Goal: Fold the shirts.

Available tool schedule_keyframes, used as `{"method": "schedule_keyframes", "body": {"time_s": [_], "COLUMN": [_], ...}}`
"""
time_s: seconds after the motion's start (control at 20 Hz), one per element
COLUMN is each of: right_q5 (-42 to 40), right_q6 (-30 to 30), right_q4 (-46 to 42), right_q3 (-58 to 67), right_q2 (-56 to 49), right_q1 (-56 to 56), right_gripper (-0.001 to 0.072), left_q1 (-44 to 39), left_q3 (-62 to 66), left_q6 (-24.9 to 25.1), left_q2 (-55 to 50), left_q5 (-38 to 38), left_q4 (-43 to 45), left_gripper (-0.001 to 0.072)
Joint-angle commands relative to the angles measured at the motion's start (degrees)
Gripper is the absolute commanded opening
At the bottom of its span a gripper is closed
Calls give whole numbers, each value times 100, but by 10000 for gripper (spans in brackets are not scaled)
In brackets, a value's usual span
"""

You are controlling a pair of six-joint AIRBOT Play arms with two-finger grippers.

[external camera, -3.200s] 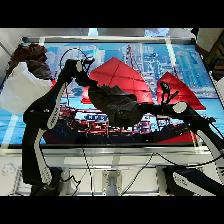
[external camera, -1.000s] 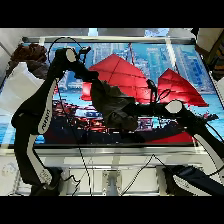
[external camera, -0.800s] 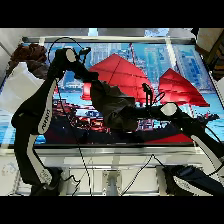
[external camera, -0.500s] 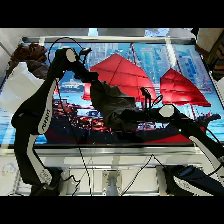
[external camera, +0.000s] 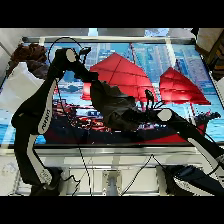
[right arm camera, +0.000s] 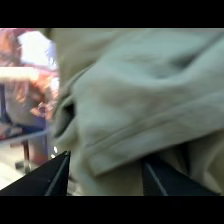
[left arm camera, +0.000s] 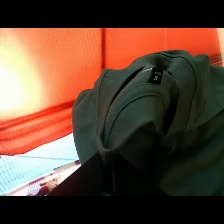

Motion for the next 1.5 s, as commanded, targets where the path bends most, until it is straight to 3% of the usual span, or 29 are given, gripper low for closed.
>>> {"method": "schedule_keyframes", "body": {"time_s": [0.0, 0.05, 0.1, 0.2, 0.35, 0.45, 0.5, 0.6, 0.7, 0.8, 0.9, 1.05, 1.25, 1.35, 1.45], "right_q5": [-398, -503, -715, -1180, -1143, -975, -876, -584, -127, 170, 492, 1235, 2653, 3856, 5305], "right_q6": [-221, -439, -660, -1233, -1764, -1851, -1779, -955, -809, -1340, -1899, -2732, -2940, -2920, -2658], "right_q4": [531, 682, 833, 1290, 1405, 763, 160, -1270, -1947, -1899, -1342, 107, 138, 409, 702], "right_q3": [-280, -275, -271, -260, -48, 273, 463, 942, 1554, 2406, 3519, 5029, 5882, 5877, 5873], "right_q2": [-142, -168, -162, -146, -59, 258, 535, 1233, 1803, 1941, 1637, 879, 490, 509, 509], "right_q1": [35, 74, 107, 136, 116, -55, -245, -977, -1965, -2951, -3836, -4470, -4489, -4454, -4074], "right_gripper": [471, 434, 332, 31, 22, 22, 21, 20, 19, 19, 20, 19, 19, 20, 19], "left_q1": [2, 2, 2, 2, 2, 4, 4, 4, 2, 4, 4, 2, 0, 0, 2], "left_q3": [-2, -2, -2, -2, 2, 57, 72, 72, 70, 72, 96, 146, 144, 142, 31], "left_q6": [4, 4, 2, 4, -2, -92, -173, -354, -365, -686, -1174, -1274, -925, -916, -820], "left_q2": [-2, -2, -2, -2, 0, 85, 236, 730, 1366, 1998, 2380, 2677, 3112, 3324, 3342], "left_q5": [68, 98, 109, 111, 214, 483, 804, 1602, 2570, 3670, 4192, 3928, 4002, 2549, 256], "left_q4": [0, 0, 0, 2, 164, 492, 745, 1169, 1325, 1408, 1716, 1971, 1941, 1768, 1956], "left_gripper": [13, 13, 13, 13, 12, 12, 11, 11, 11, 10, 9, 9, 10, 10, 11]}}
